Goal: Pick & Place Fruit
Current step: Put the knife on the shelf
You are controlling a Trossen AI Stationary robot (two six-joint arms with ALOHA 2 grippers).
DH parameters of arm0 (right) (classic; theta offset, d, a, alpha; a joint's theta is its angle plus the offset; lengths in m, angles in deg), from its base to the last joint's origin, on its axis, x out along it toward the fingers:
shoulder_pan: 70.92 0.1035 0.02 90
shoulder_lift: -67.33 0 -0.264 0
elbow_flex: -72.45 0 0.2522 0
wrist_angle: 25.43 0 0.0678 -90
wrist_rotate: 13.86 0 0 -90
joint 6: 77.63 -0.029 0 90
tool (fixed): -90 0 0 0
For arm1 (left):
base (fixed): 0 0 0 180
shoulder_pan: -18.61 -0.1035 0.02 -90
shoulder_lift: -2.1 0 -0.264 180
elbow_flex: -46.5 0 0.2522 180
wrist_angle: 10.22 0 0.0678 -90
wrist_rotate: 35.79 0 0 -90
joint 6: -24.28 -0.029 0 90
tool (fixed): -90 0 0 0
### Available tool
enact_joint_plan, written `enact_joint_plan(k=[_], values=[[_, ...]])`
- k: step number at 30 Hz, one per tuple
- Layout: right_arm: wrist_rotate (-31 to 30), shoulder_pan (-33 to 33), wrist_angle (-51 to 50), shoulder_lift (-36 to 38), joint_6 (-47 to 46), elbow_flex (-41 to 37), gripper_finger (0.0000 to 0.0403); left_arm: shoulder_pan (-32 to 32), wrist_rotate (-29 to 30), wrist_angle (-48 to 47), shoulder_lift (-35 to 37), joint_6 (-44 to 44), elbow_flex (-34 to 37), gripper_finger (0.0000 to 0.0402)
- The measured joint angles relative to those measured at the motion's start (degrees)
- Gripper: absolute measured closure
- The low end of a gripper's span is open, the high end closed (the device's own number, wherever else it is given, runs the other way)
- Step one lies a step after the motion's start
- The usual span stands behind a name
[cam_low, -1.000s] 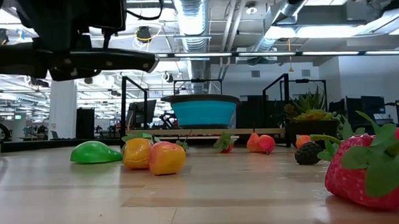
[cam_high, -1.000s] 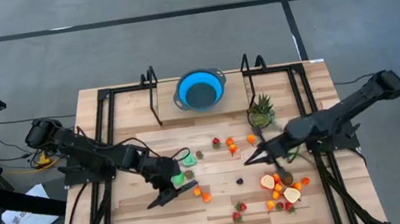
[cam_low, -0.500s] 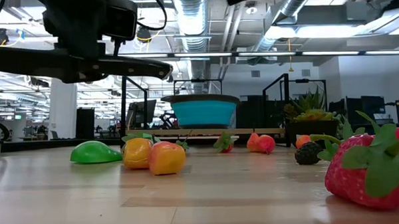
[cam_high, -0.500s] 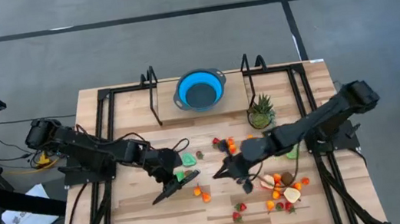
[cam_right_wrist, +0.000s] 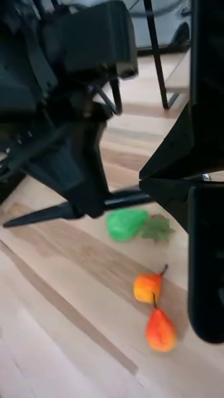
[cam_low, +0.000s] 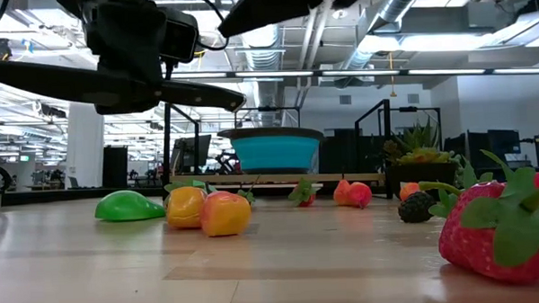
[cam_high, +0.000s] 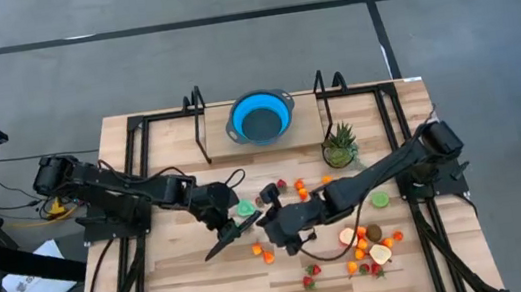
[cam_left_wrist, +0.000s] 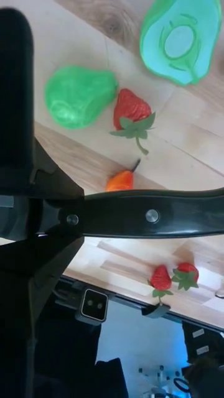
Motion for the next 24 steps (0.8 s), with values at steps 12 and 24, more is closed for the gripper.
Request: enact_joint_plan(k=[12, 24], values=[[0.1, 0.1, -6.2, -0.6, 4.0, 2.7, 0.0321, 0.1, -0.1, 0.7, 0.0, 0.0, 0.0, 0.0330], [0.2, -1.4, -5.9, -2.7, 4.6, 2.6, 0.0189, 0.1, -1.2, 1.8, 0.0, 0.2, 0.0, 0.0330]])
